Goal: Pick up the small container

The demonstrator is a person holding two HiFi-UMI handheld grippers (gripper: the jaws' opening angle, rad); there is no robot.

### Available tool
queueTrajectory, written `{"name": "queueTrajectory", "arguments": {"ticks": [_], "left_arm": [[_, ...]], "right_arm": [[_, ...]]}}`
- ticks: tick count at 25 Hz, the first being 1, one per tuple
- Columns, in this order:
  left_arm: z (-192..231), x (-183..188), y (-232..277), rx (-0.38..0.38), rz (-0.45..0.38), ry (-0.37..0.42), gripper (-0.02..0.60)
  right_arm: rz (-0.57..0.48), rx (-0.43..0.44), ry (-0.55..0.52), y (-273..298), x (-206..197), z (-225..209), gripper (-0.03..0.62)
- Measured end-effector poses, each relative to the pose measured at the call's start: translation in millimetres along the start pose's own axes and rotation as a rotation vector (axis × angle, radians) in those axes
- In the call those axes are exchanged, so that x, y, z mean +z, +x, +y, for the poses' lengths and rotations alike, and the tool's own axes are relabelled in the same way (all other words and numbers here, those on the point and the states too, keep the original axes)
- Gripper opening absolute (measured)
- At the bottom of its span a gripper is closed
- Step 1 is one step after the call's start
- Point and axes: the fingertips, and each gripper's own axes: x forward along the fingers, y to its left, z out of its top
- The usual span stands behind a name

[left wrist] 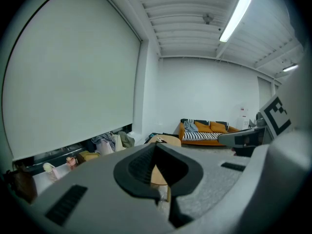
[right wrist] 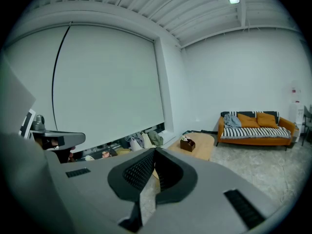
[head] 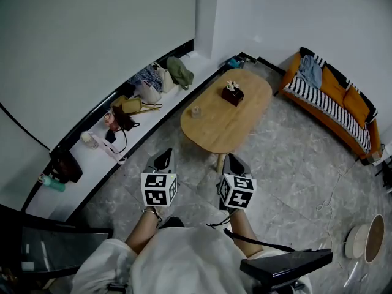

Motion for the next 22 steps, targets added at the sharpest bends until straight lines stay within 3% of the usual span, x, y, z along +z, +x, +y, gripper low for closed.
{"name": "queueTrajectory", "arguments": {"ticks": [8,22], "left_arm": [[10,-4,33,-0.010,0.019,-0.018,0.008],[55,34,153,-0.066,-0.001,-0.022,0.008]], "right_arm": [[0.029,-0.030,0.011,24,-4,-14,0.023],[-0.001,-0.090,0.012,124,51,-43,0.023]]}}
